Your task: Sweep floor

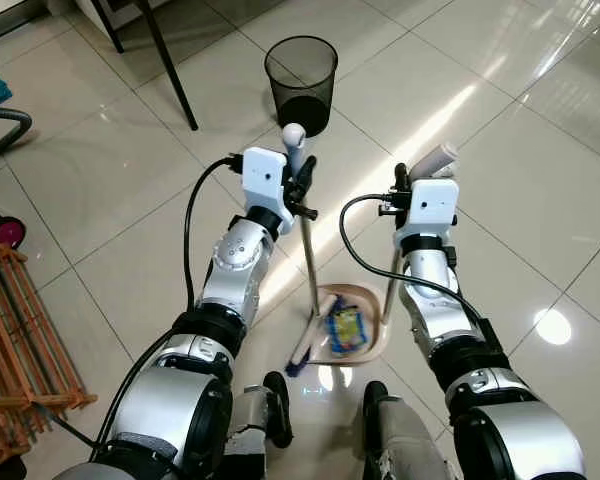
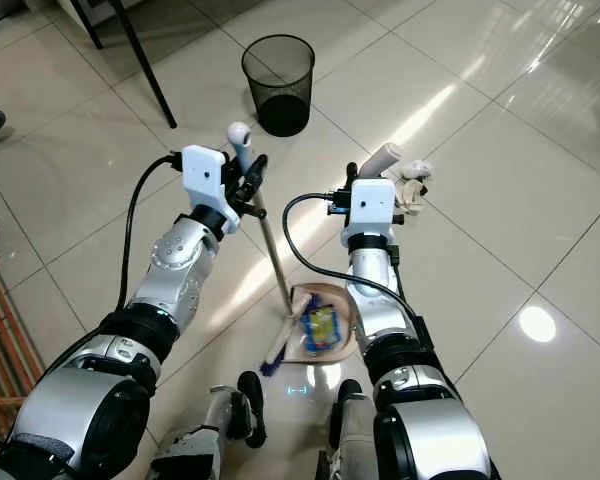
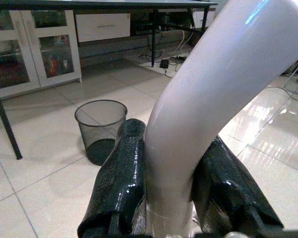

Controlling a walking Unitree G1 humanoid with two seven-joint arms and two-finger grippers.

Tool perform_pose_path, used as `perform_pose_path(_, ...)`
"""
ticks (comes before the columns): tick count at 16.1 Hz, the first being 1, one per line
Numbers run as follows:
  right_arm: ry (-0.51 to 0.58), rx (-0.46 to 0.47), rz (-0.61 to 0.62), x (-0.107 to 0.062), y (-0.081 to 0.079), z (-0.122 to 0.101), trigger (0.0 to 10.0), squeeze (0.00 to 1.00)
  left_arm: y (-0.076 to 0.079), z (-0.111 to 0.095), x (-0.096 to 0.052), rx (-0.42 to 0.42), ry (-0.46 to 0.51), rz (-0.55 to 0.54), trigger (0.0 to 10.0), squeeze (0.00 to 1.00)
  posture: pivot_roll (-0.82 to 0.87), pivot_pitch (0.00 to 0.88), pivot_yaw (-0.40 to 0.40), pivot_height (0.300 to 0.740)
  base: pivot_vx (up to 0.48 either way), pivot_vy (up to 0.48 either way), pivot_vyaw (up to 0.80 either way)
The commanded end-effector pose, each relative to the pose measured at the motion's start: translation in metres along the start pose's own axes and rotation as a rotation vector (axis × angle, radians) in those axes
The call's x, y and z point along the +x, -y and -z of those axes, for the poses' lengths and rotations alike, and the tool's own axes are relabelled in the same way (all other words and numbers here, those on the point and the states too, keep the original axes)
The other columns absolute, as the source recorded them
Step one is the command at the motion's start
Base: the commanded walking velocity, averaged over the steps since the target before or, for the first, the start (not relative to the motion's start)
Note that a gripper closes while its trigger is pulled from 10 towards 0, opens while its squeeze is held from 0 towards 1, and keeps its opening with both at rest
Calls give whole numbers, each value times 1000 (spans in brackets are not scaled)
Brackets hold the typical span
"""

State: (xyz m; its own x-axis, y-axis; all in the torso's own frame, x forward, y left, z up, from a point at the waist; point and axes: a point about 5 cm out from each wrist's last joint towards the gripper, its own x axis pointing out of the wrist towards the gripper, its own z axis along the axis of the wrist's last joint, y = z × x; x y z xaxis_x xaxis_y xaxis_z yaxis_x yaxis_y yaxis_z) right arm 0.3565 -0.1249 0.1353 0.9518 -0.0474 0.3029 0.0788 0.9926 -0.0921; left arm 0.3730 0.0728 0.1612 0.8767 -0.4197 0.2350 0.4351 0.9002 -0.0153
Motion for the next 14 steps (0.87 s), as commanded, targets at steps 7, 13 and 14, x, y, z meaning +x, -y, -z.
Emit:
perform_pose_path(7,-27,19,56,-4,15,8,10000,0,-12,-29,6,-4,88,137,10000,0,91,284,71,740,0,0,0)
perform_pose_path(13,-32,34,143,0,39,8,10000,0,-65,-44,-5,84,62,90,10000,0,76,230,79,740,0,0,0)
perform_pose_path(14,-7,33,162,1,45,5,10000,0,-82,-49,-11,94,58,45,10000,0,69,220,90,740,0,0,0)
